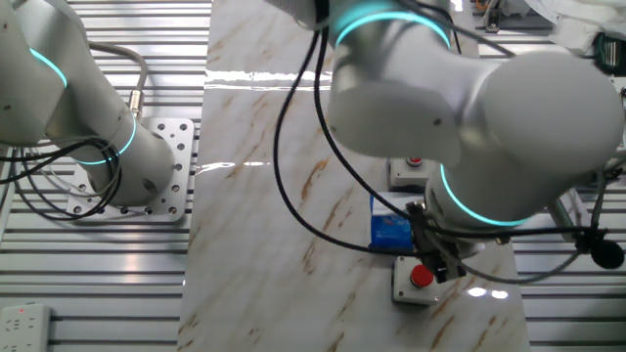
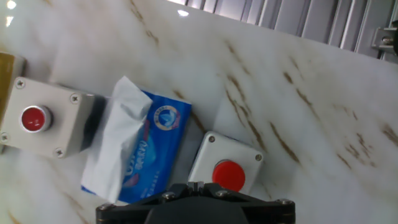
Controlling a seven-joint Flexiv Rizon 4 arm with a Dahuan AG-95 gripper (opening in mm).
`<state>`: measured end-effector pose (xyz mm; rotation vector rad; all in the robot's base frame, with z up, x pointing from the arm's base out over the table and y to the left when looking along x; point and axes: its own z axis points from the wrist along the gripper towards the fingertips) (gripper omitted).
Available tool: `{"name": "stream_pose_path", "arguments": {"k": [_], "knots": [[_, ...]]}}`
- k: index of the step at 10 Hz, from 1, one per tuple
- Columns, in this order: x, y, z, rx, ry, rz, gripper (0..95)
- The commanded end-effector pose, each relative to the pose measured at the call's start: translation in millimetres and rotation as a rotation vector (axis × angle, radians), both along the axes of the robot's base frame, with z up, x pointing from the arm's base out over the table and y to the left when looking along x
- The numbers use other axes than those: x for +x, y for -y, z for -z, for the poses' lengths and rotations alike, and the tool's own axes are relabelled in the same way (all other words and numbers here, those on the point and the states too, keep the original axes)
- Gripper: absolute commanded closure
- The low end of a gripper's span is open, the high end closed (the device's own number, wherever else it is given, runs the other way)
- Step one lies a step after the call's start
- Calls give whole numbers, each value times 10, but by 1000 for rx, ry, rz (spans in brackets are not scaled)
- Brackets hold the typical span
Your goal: Press three buttons from left to right in sequence
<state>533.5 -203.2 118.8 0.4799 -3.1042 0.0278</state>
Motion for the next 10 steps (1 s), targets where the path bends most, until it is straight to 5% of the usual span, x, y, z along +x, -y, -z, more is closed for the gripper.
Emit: {"name": "stream_pose_path", "arguments": {"k": [1, 10], "knots": [[8, 97, -42, -2, 0, -14, 950], [-3, 205, -52, 6, -1, -41, 950]]}}
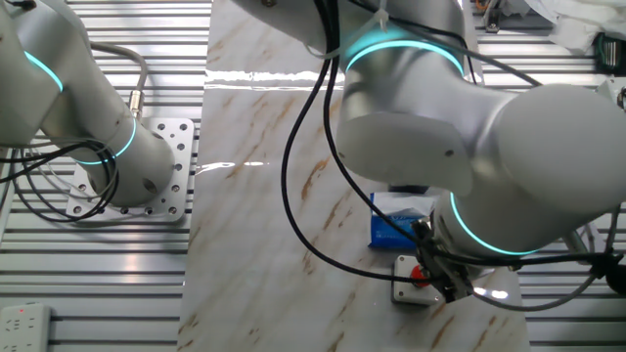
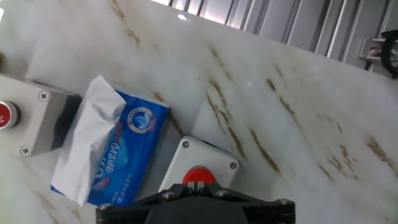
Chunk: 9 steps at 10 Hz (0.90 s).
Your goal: Press three buttons from left to right in sequence
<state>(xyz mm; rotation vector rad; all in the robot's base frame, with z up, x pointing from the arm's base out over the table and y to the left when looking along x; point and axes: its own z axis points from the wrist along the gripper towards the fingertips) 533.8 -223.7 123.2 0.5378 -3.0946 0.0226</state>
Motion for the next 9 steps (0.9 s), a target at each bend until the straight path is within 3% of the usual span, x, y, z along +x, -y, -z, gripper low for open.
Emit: {"name": "stream_pose_path", "arguments": {"k": [1, 9], "knots": [[-15, 7, -7, 1, -1, -21, 950], [-29, 18, 25, 4, -3, -49, 950]]}}
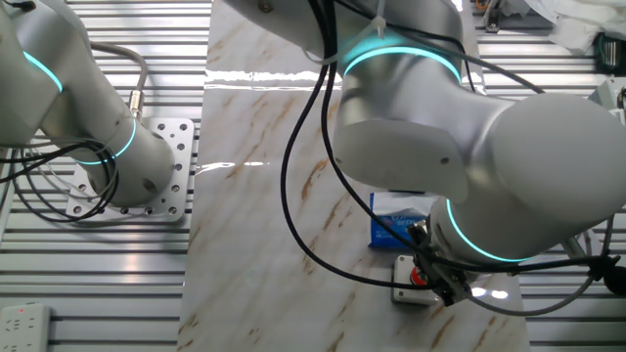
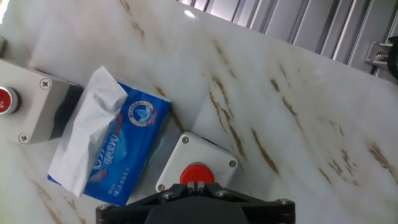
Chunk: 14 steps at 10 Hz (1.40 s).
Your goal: Press three buttons from left to right in sequence
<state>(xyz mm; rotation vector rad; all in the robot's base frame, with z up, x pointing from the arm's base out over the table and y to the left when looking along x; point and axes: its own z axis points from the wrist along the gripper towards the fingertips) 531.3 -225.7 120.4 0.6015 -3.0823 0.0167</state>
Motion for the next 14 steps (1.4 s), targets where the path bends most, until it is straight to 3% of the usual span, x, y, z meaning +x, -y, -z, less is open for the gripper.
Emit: {"name": "stream_pose_path", "arguments": {"k": [1, 5, 14], "knots": [[-5, 0, -5, 0, -1, -9, 950], [-9, 4, -3, 6, 1, -4, 950], [5, 13, 131, 5, 3, -13, 950]]}}
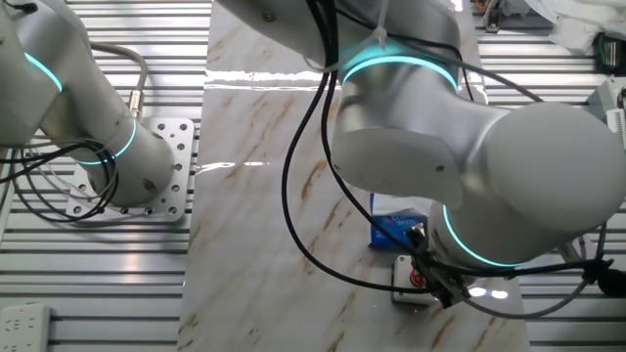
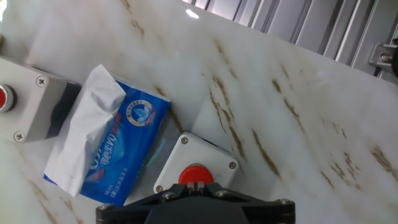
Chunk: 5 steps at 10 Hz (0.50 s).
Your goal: Press three buttons from left to right in sequence
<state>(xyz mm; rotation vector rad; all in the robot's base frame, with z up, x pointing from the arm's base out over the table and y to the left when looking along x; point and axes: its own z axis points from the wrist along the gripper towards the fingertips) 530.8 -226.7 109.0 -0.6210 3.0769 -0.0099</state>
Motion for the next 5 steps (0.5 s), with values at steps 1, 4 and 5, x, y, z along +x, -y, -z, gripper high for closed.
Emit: {"name": "stream_pose_path", "arguments": {"k": [1, 4, 5], "knots": [[9, 3, 28, 1, -1, 1, 950], [5, 3, 56, 1, -1, -1, 950], [-3, 3, 72, 1, 0, 0, 950]]}}
